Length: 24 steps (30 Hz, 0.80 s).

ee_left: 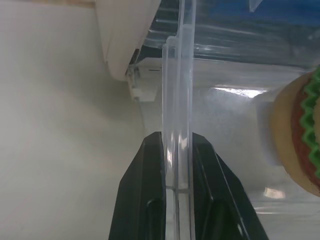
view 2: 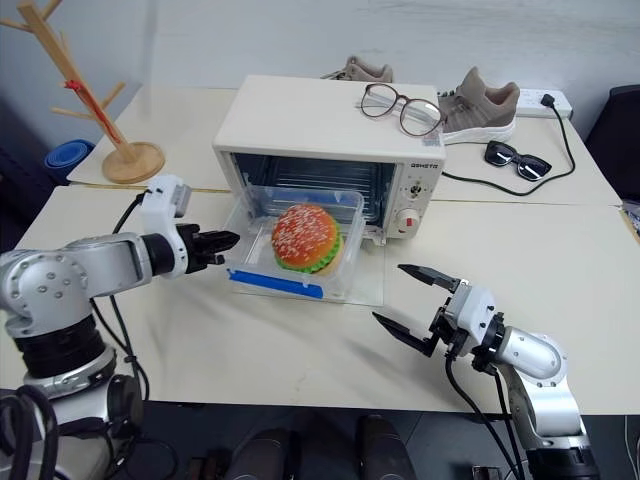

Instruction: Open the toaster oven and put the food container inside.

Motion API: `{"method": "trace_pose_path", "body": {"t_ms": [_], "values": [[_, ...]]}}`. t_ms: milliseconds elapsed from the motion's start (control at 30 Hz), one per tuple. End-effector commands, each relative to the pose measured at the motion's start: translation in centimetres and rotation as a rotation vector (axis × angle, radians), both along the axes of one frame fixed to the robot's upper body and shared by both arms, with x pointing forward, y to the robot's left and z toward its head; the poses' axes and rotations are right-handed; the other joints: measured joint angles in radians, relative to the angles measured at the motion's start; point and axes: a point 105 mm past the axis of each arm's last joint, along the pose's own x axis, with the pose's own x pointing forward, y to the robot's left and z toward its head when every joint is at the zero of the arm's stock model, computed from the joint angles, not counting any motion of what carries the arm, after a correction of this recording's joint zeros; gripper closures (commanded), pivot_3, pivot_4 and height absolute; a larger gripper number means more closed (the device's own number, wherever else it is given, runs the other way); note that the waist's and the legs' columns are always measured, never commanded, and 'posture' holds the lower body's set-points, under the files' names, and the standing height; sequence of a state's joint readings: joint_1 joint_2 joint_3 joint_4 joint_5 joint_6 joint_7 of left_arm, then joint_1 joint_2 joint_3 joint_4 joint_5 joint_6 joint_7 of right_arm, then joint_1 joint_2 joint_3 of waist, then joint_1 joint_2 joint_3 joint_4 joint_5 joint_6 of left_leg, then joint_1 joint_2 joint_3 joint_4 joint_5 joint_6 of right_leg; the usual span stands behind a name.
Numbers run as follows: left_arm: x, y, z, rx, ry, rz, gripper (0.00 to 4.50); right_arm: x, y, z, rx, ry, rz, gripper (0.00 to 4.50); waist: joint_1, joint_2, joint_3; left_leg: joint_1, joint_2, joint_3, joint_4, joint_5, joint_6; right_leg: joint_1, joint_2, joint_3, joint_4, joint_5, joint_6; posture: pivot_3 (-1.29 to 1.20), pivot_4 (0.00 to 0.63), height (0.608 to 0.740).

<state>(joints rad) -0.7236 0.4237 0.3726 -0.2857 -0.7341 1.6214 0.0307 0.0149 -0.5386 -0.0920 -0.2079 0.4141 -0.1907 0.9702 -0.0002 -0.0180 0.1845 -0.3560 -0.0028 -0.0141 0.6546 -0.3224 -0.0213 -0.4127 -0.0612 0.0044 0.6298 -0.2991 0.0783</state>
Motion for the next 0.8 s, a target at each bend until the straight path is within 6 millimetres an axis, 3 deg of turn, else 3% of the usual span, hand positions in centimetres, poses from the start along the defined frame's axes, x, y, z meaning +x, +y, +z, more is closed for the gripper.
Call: {"method": "trace_pose_path", "body": {"t_ms": [33,200,267,433,500,567,633,700,800], "values": [[0.7,-0.6,0.4,0.0,-0.008,0.004,3.55,-0.5,0.0,1.0,0.008,-0.031,-0.023,0.0,0.0,0.0,0.0,0.0,0.0,0.0,0.0,0.0,0.0,0.0,0.0,0.0,0.0,0.0,0.0,0.0,0.15,0.74],[1.3,-0.8,2.1,-0.083,-0.066,-0.004,2.17,-0.7,0.0,1.4,0.025,-0.005,-0.037,0.0,-0.003,0.0,0.0,0.0,0.0,0.0,0.0,0.001,-0.001,0.0,0.001,0.0,0.0,0.0,0.0,0.0,0.15,0.74],[0.6,-0.5,3.1,-0.133,-0.092,-0.07,1.57,-1.0,0.3,2.0,0.031,0.017,-0.015,0.0,-0.004,0.0,0.0,0.0,0.0,0.0,0.0,0.001,-0.001,-0.001,0.001,0.0,0.0,0.0,0.0,0.0,0.15,0.74],[-2.0,3.2,3.5,-0.046,-0.109,-0.167,1.57,-2.6,1.6,2.3,0.021,0.121,0.088,0.0,-0.017,0.0,0.0,0.001,0.002,0.0,-0.003,0.002,-0.003,-0.001,0.002,0.001,0.0,0.0,-0.001,0.0,0.15,0.74],[-3.2,4.8,3.7,0.014,-0.18,-0.253,1.53,-3.5,2.4,1.3,-0.03,0.201,0.152,0.42,-0.018,0.0,0.0,0.001,0.002,0.0,-0.003,0.002,-0.003,-0.001,0.001,0.0,-0.001,-0.001,-0.001,0.0,0.15,0.74],[-4.9,5.3,2.9,0.103,-0.278,-0.413,1.97,-4.0,3.1,0.2,-0.083,0.266,0.196,1.06,-0.021,0.0,0.0,0.002,0.002,0.0,-0.004,0.002,-0.003,-0.001,0.0,0.001,-0.002,-0.001,-0.002,0.0,0.15,0.74],[-7.3,4.3,2.2,0.077,-0.385,-0.639,2.44,-4.1,3.8,-0.1,-0.089,0.282,0.225,1.62,-0.021,0.001,0.0,0.002,0.002,0.0,-0.005,0.002,-0.002,0.0,-0.001,0.0,-0.003,-0.001,-0.003,0.0,0.15,0.74],[-7.9,4.2,0.3,0.12,-0.37,-0.696,3.07,-3.7,4.1,-0.5,-0.103,0.293,0.234,2.31,-0.014,0.0,0.0,0.002,0.002,0.0,-0.005,0.002,-0.001,0.001,-0.002,0.0,-0.004,-0.002,-0.004,0.0,0.15,0.74],[-7.9,2.0,-1.9,0.104,-0.395,-0.741,4.03,-2.2,5.0,-1.2,-0.135,0.27,0.222,3.37,0.001,0.0,0.0,0.002,0.002,-0.001,-0.005,0.0,0.003,0.001,-0.003,0.0,-0.004,-0.002,-0.004,0.0,0.15,0.74]]}}
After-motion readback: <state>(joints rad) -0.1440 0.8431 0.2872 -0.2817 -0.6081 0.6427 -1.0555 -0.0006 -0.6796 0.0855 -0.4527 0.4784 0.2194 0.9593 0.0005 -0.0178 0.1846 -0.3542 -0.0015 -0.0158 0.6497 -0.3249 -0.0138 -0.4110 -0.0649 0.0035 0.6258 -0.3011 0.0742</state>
